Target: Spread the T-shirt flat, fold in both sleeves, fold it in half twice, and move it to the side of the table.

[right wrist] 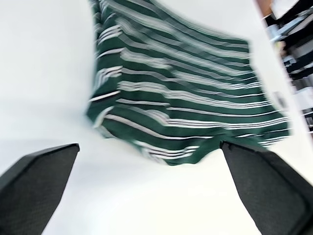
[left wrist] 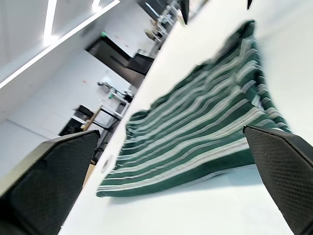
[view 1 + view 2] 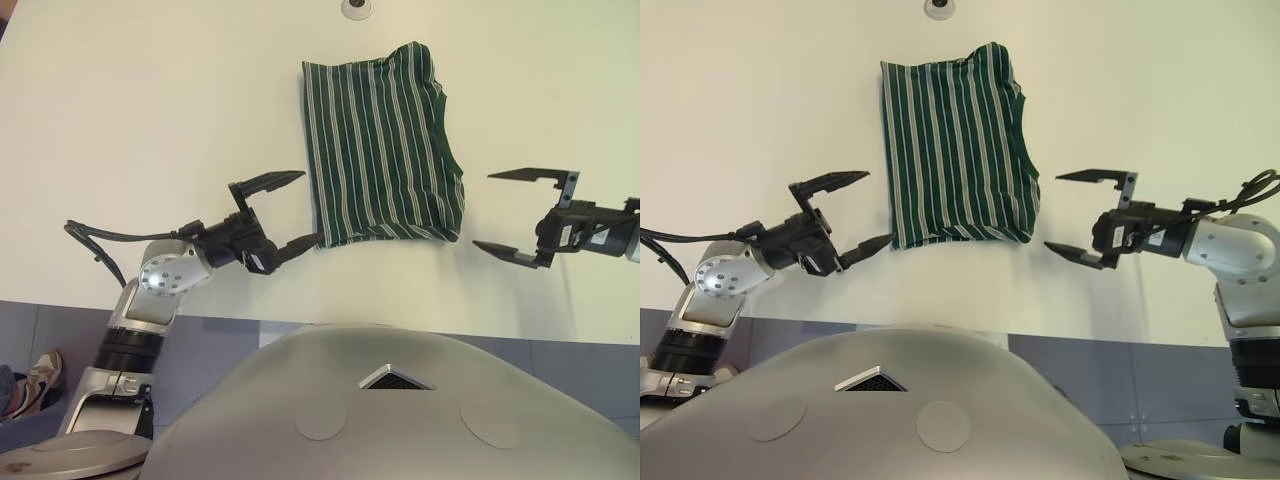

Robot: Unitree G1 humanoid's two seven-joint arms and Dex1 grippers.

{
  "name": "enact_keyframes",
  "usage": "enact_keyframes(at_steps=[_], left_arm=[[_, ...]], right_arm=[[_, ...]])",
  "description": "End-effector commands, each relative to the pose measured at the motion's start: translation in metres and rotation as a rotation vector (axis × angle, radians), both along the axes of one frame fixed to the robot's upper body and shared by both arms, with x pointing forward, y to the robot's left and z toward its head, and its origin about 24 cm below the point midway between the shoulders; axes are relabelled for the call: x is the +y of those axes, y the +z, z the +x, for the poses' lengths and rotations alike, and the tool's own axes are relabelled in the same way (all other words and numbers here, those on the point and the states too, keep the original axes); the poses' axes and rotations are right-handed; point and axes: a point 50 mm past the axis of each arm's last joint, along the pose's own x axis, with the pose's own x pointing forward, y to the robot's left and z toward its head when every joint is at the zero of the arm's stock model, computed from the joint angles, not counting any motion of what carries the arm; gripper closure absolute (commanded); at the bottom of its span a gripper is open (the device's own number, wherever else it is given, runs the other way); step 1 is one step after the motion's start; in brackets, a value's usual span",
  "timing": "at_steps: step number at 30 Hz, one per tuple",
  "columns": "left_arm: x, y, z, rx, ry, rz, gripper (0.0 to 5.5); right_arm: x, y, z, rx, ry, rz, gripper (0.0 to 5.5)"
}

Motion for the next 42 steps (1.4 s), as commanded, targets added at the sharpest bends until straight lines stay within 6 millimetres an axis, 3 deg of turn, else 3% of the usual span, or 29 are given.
enact_keyframes(at_steps=[1, 5, 10, 15, 19, 23, 32, 42], left_arm=[[0.009, -0.015, -0.009, 0.070, -0.054, 0.130, 0.10], [0.016, -0.022, -0.010, 0.074, -0.064, 0.193, 0.10], [0.021, -0.028, -0.005, 0.061, -0.060, 0.244, 0.10], [0.011, -0.036, 0.014, -0.029, -0.004, 0.282, 0.10], [0.007, -0.038, 0.015, -0.045, -0.012, 0.274, 0.10], [0.005, -0.042, 0.011, -0.025, -0.049, 0.279, 0.71], [0.010, -0.043, 0.003, 0.018, -0.099, 0.280, 2.70], [0.014, -0.040, 0.003, 0.028, -0.110, 0.280, 4.39]], right_arm=[[-0.005, -0.022, -0.007, 0.069, 0.017, -0.095, 0.12], [-0.004, -0.033, -0.007, 0.068, 0.020, -0.135, 0.12], [0.011, -0.043, 0.006, -0.018, -0.003, -0.099, 0.12], [0.037, -0.049, 0.010, -0.025, 0.072, -0.056, 0.12], [0.039, -0.051, 0.011, -0.020, 0.076, -0.055, 0.12], [0.035, -0.049, 0.011, -0.020, 0.066, -0.058, 0.10], [0.037, -0.051, 0.010, -0.011, 0.068, -0.043, 2.04], [0.038, -0.050, 0.010, -0.016, 0.066, -0.028, 4.14]])
